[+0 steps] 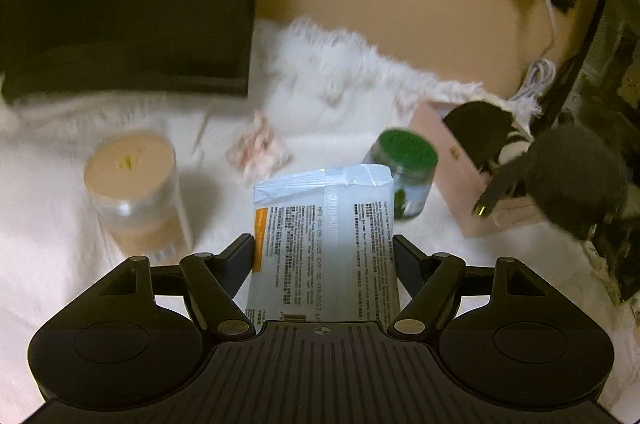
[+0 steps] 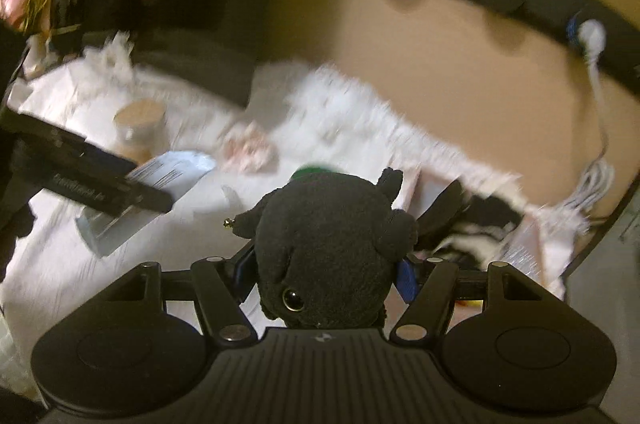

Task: Organize soft objects
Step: 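Carry the wipes packet and cat plush into the pink box and open both tools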

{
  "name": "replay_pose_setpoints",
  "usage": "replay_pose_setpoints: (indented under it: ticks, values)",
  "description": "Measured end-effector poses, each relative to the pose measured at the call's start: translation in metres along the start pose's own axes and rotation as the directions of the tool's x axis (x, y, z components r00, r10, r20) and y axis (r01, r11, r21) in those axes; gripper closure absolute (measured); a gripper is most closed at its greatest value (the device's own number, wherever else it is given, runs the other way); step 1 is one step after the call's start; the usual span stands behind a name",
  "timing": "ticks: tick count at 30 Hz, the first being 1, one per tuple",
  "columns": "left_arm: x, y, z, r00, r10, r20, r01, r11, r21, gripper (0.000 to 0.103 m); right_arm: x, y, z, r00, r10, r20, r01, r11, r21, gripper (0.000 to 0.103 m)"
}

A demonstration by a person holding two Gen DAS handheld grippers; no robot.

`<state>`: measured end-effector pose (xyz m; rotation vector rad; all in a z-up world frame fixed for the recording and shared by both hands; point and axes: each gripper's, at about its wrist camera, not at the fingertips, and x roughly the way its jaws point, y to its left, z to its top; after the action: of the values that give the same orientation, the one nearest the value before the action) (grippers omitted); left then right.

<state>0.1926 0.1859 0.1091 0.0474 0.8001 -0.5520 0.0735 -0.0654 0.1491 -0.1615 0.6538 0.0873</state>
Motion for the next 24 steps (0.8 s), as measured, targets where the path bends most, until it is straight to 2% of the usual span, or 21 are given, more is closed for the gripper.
replay_pose_setpoints:
  ticks: [3, 5, 9, 11, 13, 17, 19, 20, 21, 23, 24]
  values:
    - [-0.008, -0.007, 0.017, 1.000, 0.003, 0.028, -0.004, 0.999, 0.033, 0.024, -0.011, -0.030, 0.021, 1.000, 0.001, 0.030, -0.004, 0.997, 0.083, 0.036]
    - [-0.016, -0.010, 0.031, 0.998, -0.024, 0.063, 0.023, 0.999, 0.024, 0.024, -0.020, -0.055, 0.038, 0.998, -0.005, 0.056, -0.003, 0.990, 0.140, 0.036]
    - [-0.023, -0.025, 0.073, 0.980, -0.119, 0.157, 0.123, 0.992, -0.011, 0.024, -0.047, -0.112, 0.074, 0.983, -0.115, 0.146, 0.078, 0.969, 0.234, 0.036]
    - [-0.019, -0.042, 0.096, 0.959, -0.200, 0.203, 0.209, 0.978, -0.024, 0.024, -0.058, -0.138, 0.088, 0.969, -0.172, 0.178, 0.120, 0.955, 0.273, 0.036]
    - [-0.008, -0.064, 0.116, 0.932, -0.276, 0.236, 0.291, 0.956, -0.031, 0.024, -0.061, -0.158, 0.094, 0.962, -0.197, 0.188, 0.130, 0.940, 0.317, 0.036]
    - [0.043, -0.118, 0.141, 0.880, -0.410, 0.241, 0.434, 0.899, -0.055, 0.023, -0.039, -0.191, 0.090, 0.968, -0.222, 0.116, 0.153, 0.891, 0.426, 0.036]
    - [0.085, -0.141, 0.143, 0.860, -0.468, 0.206, 0.493, 0.865, -0.094, 0.023, -0.021, -0.203, 0.080, 0.970, -0.234, 0.072, 0.174, 0.866, 0.469, 0.036]
    - [0.111, -0.151, 0.140, 0.861, -0.481, 0.165, 0.501, 0.857, -0.118, 0.023, -0.011, -0.209, 0.075, 0.971, -0.234, 0.047, 0.181, 0.853, 0.490, 0.036]
    - [0.137, -0.161, 0.136, 0.871, -0.478, 0.114, 0.490, 0.861, -0.137, 0.023, 0.000, -0.215, 0.069, 0.972, -0.233, 0.021, 0.190, 0.839, 0.510, 0.036]
    - [0.185, -0.181, 0.121, 0.902, -0.431, -0.008, 0.426, 0.895, -0.132, 0.023, 0.022, -0.225, 0.055, 0.972, -0.231, -0.038, 0.215, 0.813, 0.541, 0.036]
    - [0.202, -0.188, 0.114, 0.911, -0.409, -0.057, 0.401, 0.909, -0.110, 0.020, 0.031, -0.230, 0.048, 0.971, -0.230, -0.061, 0.225, 0.804, 0.551, 0.036]
